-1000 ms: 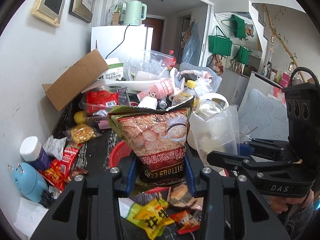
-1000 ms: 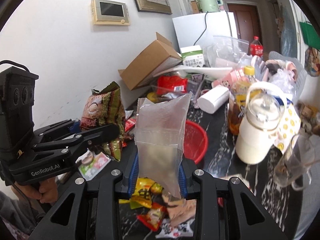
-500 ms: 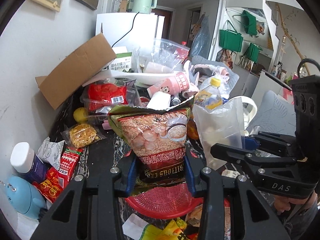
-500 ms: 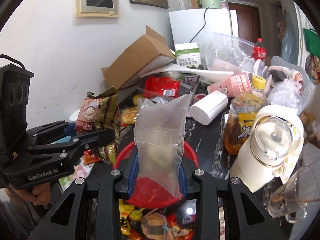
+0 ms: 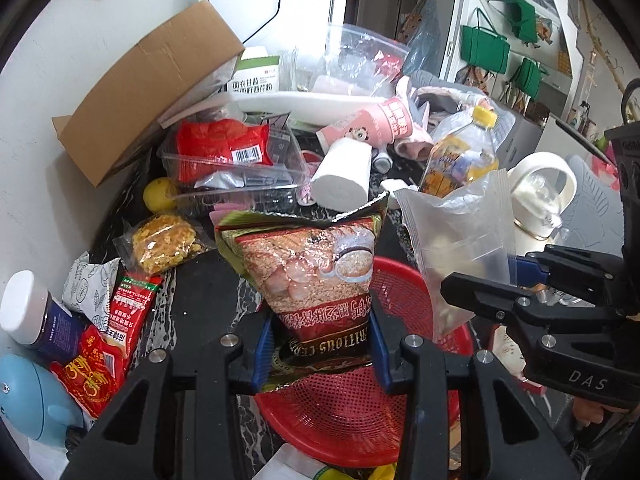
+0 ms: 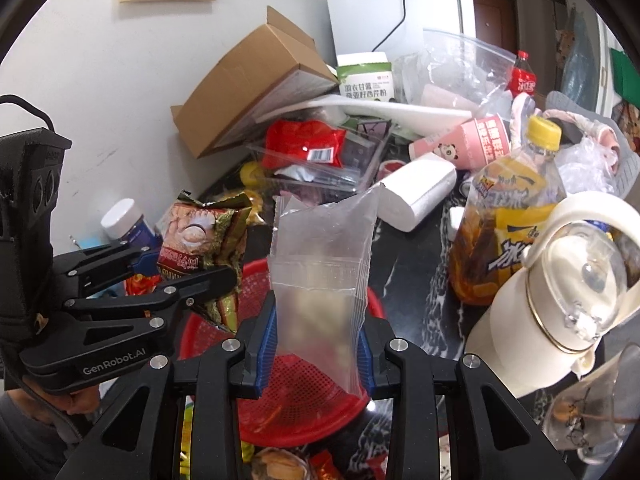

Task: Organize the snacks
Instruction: 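Carry the pink bag and clear bag with both grippers over the red basket, then open both grippers to drop the two bags into the red basket, then raise both open grippers away from the red basket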

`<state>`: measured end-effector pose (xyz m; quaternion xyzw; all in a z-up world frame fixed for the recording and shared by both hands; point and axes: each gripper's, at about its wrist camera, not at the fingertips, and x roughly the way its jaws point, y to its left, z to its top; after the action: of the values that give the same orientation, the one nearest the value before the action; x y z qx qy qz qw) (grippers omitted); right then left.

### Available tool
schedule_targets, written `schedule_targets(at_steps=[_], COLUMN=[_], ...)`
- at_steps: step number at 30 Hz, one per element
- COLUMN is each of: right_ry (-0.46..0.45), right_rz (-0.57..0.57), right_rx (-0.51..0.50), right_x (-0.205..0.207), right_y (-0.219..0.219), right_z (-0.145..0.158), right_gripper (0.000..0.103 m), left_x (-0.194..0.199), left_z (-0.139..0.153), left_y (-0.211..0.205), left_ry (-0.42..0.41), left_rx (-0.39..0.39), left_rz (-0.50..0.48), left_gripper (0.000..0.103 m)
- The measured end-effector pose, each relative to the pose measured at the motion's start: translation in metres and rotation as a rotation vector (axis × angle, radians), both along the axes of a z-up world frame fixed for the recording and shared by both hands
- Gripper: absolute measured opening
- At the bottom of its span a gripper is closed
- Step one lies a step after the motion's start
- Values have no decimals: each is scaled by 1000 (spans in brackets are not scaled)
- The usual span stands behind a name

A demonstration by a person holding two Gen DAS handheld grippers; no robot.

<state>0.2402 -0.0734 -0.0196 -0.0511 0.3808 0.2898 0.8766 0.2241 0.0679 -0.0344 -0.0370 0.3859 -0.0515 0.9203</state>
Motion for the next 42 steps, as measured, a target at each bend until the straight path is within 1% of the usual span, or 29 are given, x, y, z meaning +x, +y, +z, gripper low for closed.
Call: schedule_targets(at_steps=[8, 14, 15, 17, 19, 20, 21, 23, 24, 33, 42], right_ry=[31, 32, 31, 28, 25, 21, 18, 12, 11, -26, -117], right_rz=[-9, -11, -12, -17, -27, -33, -36, -38, -40, -57, -75], right_rx=[-36, -66, -72, -82, -88, -92, -94, -97, -98, -81, -50], right_x=[10, 7, 7, 6, 6, 5, 4, 3, 2, -8, -37], right_y=[7, 10, 11, 11, 10, 9, 8, 7, 6, -2, -12], right_z=[-17, -23, -23, -24, -23, -22, -21, -19, -18, 3, 43], right_gripper=[34, 37, 39, 45, 57, 57, 57, 57, 57, 57, 57], left_x=[8, 6, 7, 9, 10, 9, 7, 5, 4, -7, -33], left_z=[-14, -16, -17, -18, -18, -17, -15, -11, -8, 18, 55], left_y=[-1, -4, -5, -4, -4, -4, -4, -6, -7, -11, -16], left_ry=[40, 35, 43, 64, 72, 68, 57, 39, 30, -27, -104], left_rx=[24, 78, 90, 96, 91, 97, 110, 128, 134, 133, 112], left_rz=[9, 17, 23, 28, 31, 38, 45, 53, 54, 53, 55], left_gripper=[40, 40, 41, 43, 49, 54, 59, 65, 66, 66, 66])
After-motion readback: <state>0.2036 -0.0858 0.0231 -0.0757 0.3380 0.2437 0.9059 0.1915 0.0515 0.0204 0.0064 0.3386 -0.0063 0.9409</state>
